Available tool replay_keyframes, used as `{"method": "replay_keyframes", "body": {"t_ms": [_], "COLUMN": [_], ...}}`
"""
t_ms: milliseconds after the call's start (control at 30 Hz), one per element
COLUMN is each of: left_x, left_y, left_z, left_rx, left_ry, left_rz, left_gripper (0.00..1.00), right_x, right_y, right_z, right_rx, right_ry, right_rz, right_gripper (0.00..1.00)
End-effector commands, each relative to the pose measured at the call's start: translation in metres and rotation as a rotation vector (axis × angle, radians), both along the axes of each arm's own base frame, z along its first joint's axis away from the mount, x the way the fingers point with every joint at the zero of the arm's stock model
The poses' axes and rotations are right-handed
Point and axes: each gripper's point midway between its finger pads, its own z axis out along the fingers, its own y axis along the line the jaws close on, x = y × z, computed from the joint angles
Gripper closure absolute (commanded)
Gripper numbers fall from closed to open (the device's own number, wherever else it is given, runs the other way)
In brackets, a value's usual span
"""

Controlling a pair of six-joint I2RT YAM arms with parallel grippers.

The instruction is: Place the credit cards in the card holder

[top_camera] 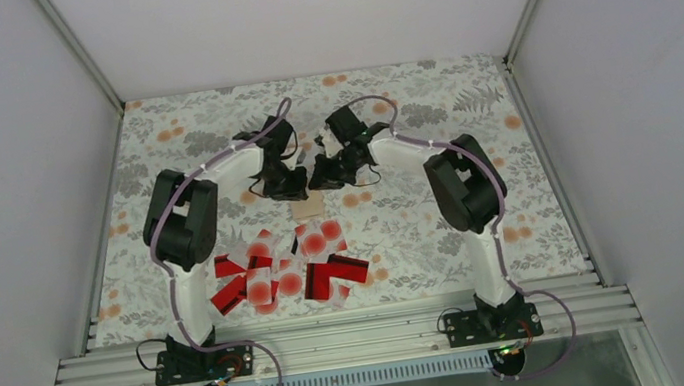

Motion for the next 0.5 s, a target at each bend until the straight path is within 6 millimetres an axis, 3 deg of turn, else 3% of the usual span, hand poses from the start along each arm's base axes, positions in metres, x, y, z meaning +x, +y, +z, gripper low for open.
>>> {"method": "replay_keyframes", "body": {"t_ms": [0, 467], "left_x": [-0.02, -0.017], "left_y": [-0.002, -0.003], "left_z": [-0.043, -0.048], "left_rx": [0.079, 0.121], "left_ry": [0.084, 0.09], "left_rz": [-0.028, -0.027], "left_gripper": [0.83, 0.84], "right_x": [0.014, -0.001], "right_y": [-0.007, -0.01], "right_z": [0.033, -0.024], "right_rx": [0.01, -0.073], "right_ry": [-0.092, -0.015], "right_rz": [-0.034, -0.025], "right_gripper": [0.9, 0.96]}}
